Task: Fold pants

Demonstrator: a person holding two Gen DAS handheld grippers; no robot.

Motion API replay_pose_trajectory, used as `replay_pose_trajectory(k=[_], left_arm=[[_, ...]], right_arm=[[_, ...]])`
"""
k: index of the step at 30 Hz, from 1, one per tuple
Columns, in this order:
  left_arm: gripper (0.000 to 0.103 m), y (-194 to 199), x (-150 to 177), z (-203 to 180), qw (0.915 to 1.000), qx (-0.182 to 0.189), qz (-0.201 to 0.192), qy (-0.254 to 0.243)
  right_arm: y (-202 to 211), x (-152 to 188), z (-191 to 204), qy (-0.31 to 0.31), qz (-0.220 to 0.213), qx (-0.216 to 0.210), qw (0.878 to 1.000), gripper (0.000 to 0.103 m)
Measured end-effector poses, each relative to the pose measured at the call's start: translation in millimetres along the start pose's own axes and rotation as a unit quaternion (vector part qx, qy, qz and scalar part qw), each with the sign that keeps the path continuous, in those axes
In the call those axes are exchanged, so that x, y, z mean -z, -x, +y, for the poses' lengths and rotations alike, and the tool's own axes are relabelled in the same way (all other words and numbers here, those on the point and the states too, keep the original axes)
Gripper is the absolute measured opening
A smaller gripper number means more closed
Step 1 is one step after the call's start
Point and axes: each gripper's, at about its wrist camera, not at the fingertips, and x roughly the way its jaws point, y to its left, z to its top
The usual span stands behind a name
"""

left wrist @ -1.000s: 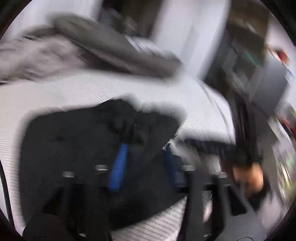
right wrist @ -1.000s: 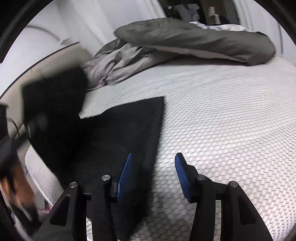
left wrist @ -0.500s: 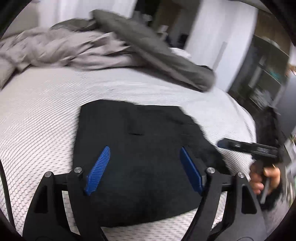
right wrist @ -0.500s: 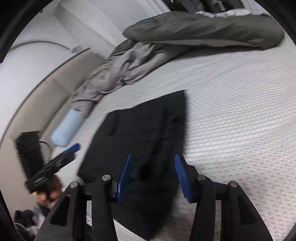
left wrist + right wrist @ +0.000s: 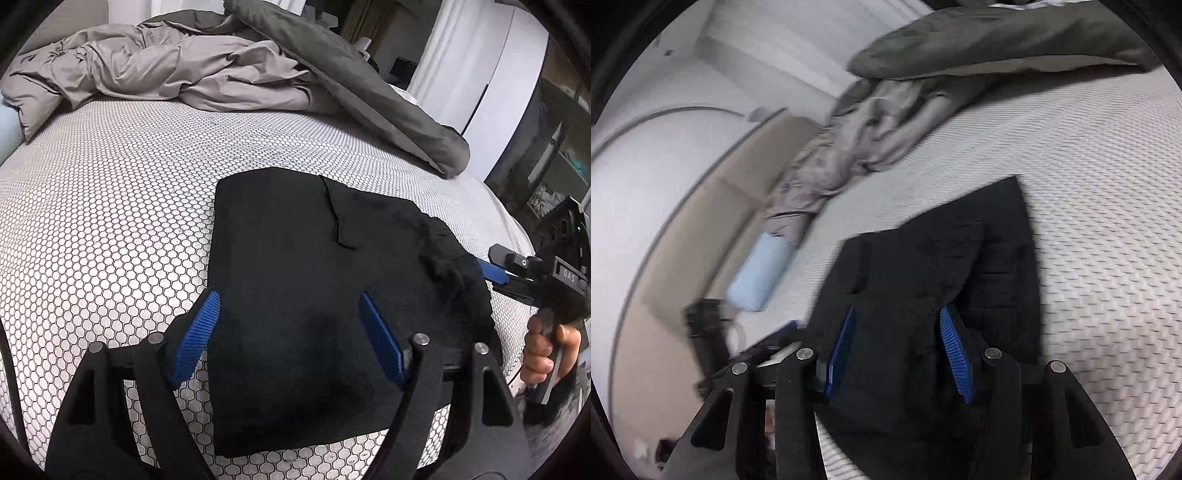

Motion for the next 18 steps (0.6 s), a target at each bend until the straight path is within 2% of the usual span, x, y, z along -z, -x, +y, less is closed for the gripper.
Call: replay_pose_trajectory(k=[3, 5, 6, 8, 10, 12, 13, 14, 16, 18], left_arm=[[0.075, 6, 6, -3, 1.0000, -0.003, 0.004, -0.002], [0.075, 4, 5, -4, 1.0000, -0.006, 0.006, -0.002], [0.075, 5, 5, -4, 1.0000, -0.007, 0.005, -0.001], [0.075, 2, -1, -4, 1.0000, -0.008, 0.003, 0.001], [0.075, 6, -6, -3, 0.9999, -0.007, -0.005, 0.006], [0.075, 10, -9, -3, 0.9998, -0.003, -0.013, 0.012], [0.075, 11, -11, -2, 0.9998, -0.004, -0.018, 0.012], [0.075, 11, -11, -2, 0.9997, -0.005, -0.018, 0.013], [0.075, 8, -11, -2, 0.9998, -0.012, -0.013, 0.011], [0.075, 4, -10, -2, 0.9997, -0.020, -0.006, 0.010]], right_arm=[[-14, 1, -6, 0.003, 0.022, 0.034, 0.999, 0.049], [-23, 5, -12, -0.009, 0.043, 0.024, 0.999, 0.046], [-28, 5, -13, -0.005, 0.050, 0.033, 0.998, 0.030], [-33, 7, -9, 0.013, 0.054, 0.084, 0.995, 0.007], [-17, 5, 0, 0.001, 0.020, 0.073, 0.997, 0.006], [4, 5, 21, 0.043, -0.014, 0.085, 0.995, 0.006], [10, 6, 28, 0.060, -0.015, 0.094, 0.994, 0.006], [11, 7, 29, 0.066, -0.010, 0.104, 0.992, 0.006], [2, 11, 10, 0.042, 0.034, 0.124, 0.991, 0.019], [-3, 19, -20, -0.009, 0.062, 0.143, 0.988, 0.019]])
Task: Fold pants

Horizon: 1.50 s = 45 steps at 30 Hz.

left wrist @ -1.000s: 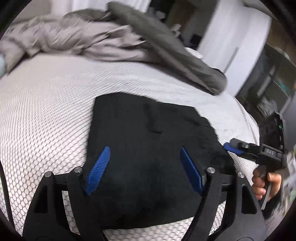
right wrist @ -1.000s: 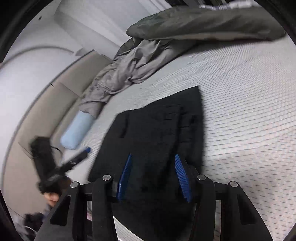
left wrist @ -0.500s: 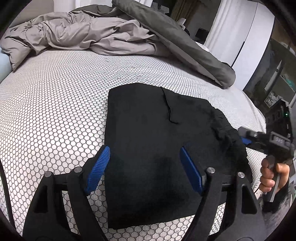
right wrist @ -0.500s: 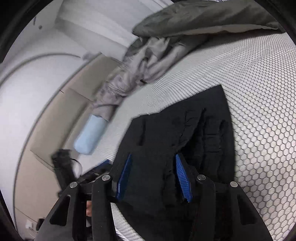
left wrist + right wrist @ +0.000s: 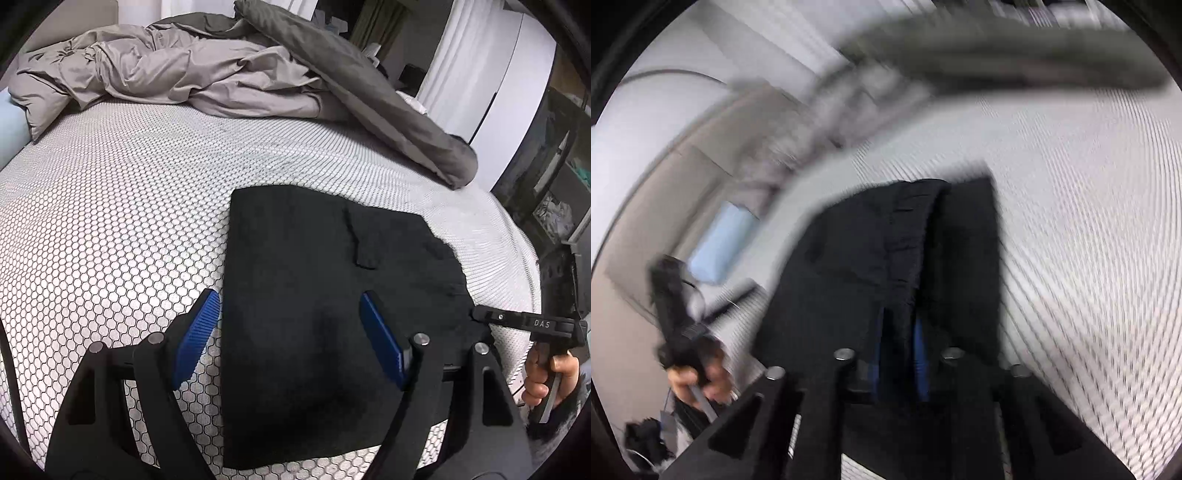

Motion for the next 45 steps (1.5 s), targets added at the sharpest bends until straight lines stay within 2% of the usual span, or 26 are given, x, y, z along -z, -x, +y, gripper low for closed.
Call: replay_pose_trajectory(k=[1, 2, 3, 4, 5, 6, 9, 13, 16, 19, 22, 24, 27, 31, 36, 39, 44, 45], left_arm=[[0.075, -2, 0, 0, 1.0000, -0.002, 0.004, -0.001], [0.075, -3, 0, -1, 1.0000, -0.004, 0.005, -0.001], [0.075, -4, 1, -2, 1.0000, -0.005, 0.007, -0.003], [0.075, -5, 1, -3, 0.9999, -0.007, 0.007, -0.005], [0.075, -6, 1, -5, 0.9999, -0.007, 0.008, -0.007], [0.075, -7, 1, -6, 0.9999, -0.007, 0.010, -0.009], [0.075, -11, 2, -10, 0.9998, -0.009, 0.014, -0.014], [0.075, -12, 3, -12, 0.9997, -0.010, 0.014, -0.018], [0.075, -11, 2, -10, 0.9997, -0.007, 0.014, -0.021], [0.075, -12, 3, -7, 0.9996, -0.008, 0.017, -0.022], [0.075, -10, 2, -5, 0.9995, -0.007, 0.018, -0.024], [0.075, -8, 2, -3, 0.9995, -0.004, 0.017, -0.025], [0.075, -9, 3, -2, 0.9992, -0.003, 0.023, -0.034], [0.076, -10, 7, -5, 0.9983, -0.005, 0.031, -0.049], [0.076, -10, 8, -5, 0.9978, -0.007, 0.032, -0.058], [0.076, -10, 7, -4, 0.9977, -0.007, 0.033, -0.058], [0.076, -11, 8, -3, 0.9976, -0.006, 0.035, -0.059], [0.076, -11, 8, -2, 0.9975, -0.006, 0.035, -0.060]], right_arm=[[0, 1, -14, -0.029, 0.003, -0.035, 0.999, 0.019], [4, 1, -19, -0.040, -0.001, -0.051, 0.998, 0.020], [11, 0, -24, -0.049, -0.013, -0.061, 0.997, 0.026], [18, -1, -29, -0.050, -0.031, -0.065, 0.996, 0.040], [23, 0, -33, -0.050, -0.041, -0.064, 0.996, 0.048], [23, 0, -35, -0.052, -0.043, -0.065, 0.996, 0.051], [17, -1, -37, -0.059, -0.036, -0.090, 0.994, 0.051], [20, -3, -19, -0.023, -0.033, -0.102, 0.994, 0.051], [34, -2, -4, 0.004, -0.041, -0.128, 0.991, 0.051], [23, 0, -3, 0.004, -0.028, -0.107, 0.994, 0.051], [10, 4, -23, -0.036, -0.001, -0.101, 0.994, 0.049], [11, 2, -27, -0.048, -0.014, -0.113, 0.992, 0.048], [15, -1, -25, -0.036, -0.032, -0.094, 0.994, 0.048], [13, -3, -26, -0.039, -0.032, -0.082, 0.995, 0.048], [8, -10, -21, -0.026, -0.033, -0.039, 0.998, 0.048], [6, -9, -23, -0.025, -0.024, -0.062, 0.997, 0.048], [16, -11, -5, 0.008, -0.038, -0.105, 0.994, 0.048], [16, -11, -2, 0.018, -0.039, -0.096, 0.994, 0.048]])
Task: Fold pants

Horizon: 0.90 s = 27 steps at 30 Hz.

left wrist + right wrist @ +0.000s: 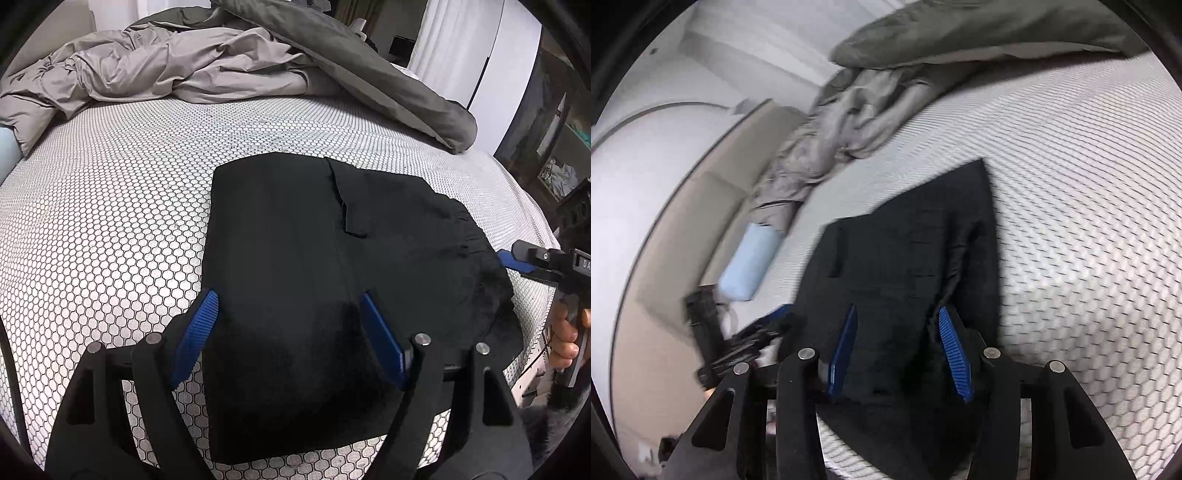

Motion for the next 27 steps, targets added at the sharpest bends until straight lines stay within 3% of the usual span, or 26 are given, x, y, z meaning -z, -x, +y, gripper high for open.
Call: replay_pose_trajectory(k=[2, 9, 20, 25, 27], left_arm=[[0.076, -1, 0, 0, 1.0000, -0.001, 0.001, -0.002], [0.077, -2, 0, 2, 1.0000, -0.002, 0.004, -0.003], [0.077, -4, -1, 4, 1.0000, -0.003, 0.005, -0.001], [0.077, -3, -1, 3, 1.0000, -0.001, 0.006, -0.003], [0.077, -3, -1, 4, 1.0000, -0.001, 0.007, -0.006]], right_arm=[[-4, 1, -1, 0.004, 0.007, 0.012, 1.000, 0.048], [-17, 5, -23, -0.036, 0.061, -0.004, 0.998, 0.048], [-14, -8, -11, -0.016, 0.018, -0.055, 0.998, 0.048], [-33, 3, -17, -0.019, 0.076, -0.020, 0.997, 0.048], [-37, 7, -22, -0.019, 0.076, -0.025, 0.997, 0.048]])
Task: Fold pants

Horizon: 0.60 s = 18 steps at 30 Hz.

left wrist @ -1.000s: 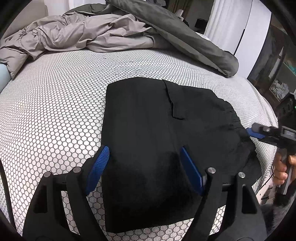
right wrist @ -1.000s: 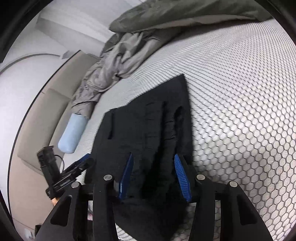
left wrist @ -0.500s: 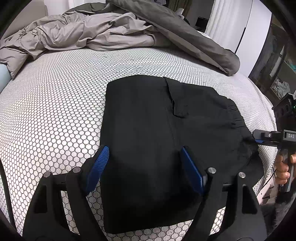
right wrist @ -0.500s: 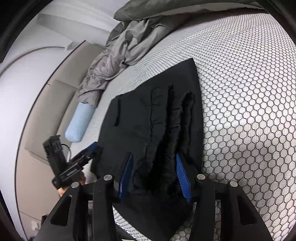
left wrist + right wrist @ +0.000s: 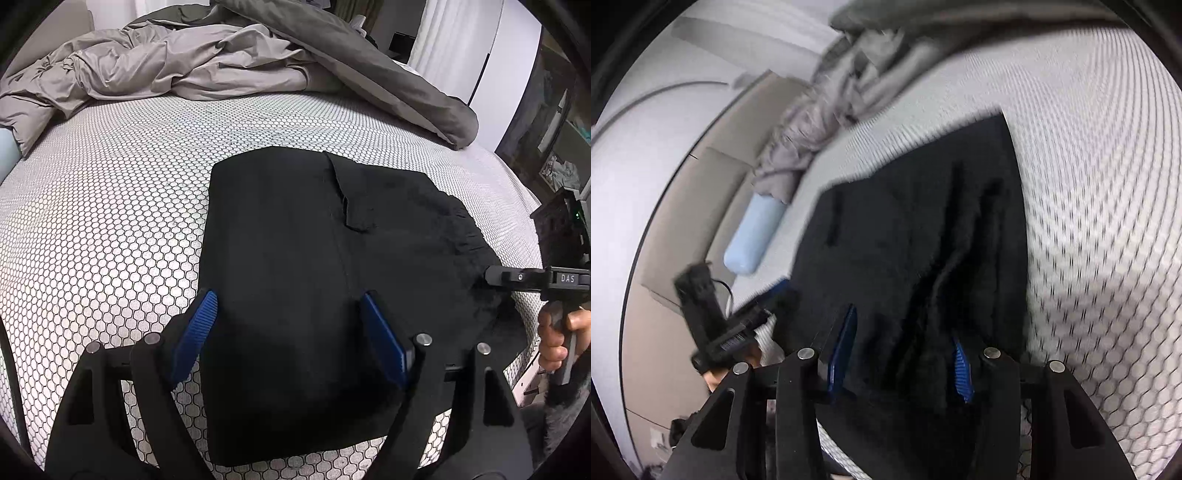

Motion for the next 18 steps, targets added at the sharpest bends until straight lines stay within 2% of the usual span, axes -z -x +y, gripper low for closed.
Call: replay_pose_trajectory(k=[2, 3, 6, 9, 12, 13, 15, 16, 17, 18], left_arm=[[0.077, 1, 0, 2, 1.0000, 0.001, -0.001, 0.001], [0.077, 2, -1, 4, 1.0000, 0.003, -0.001, 0.003], [0.077, 8, -4, 11, 0.9998, 0.009, -0.009, 0.016], [0.077, 18, -8, 26, 0.9979, 0.037, -0.020, 0.049], [0.077, 24, -7, 42, 0.9955, 0.047, -0.024, 0.078], [0.077, 23, -6, 46, 0.9951, 0.048, -0.020, 0.085], [0.077, 20, -3, 52, 0.9945, 0.050, -0.011, 0.091], [0.077, 16, 0, 54, 0.9946, 0.050, -0.002, 0.091], [0.077, 14, 2, 54, 0.9948, 0.048, 0.004, 0.090], [0.077, 11, 5, 54, 0.9950, 0.046, 0.011, 0.088]], right_arm=[[0, 0, -8, -0.005, -0.005, -0.013, 1.000, 0.038], [1, -1, -11, -0.012, -0.008, -0.009, 1.000, 0.027], [7, -2, -6, -0.014, -0.026, -0.016, 0.999, 0.015], [37, -2, 21, -0.009, -0.065, -0.055, 0.996, 0.014], [60, 14, 40, 0.006, -0.072, -0.064, 0.995, 0.014], [62, 22, 40, 0.006, -0.066, -0.054, 0.996, 0.014], [55, 34, 31, 0.008, -0.049, -0.005, 0.999, 0.017], [43, 38, 20, 0.018, -0.030, 0.054, 0.998, 0.022], [32, 40, 9, 0.016, -0.008, 0.064, 0.998, 0.022], [26, 39, 1, 0.007, 0.004, 0.049, 0.999, 0.022]])
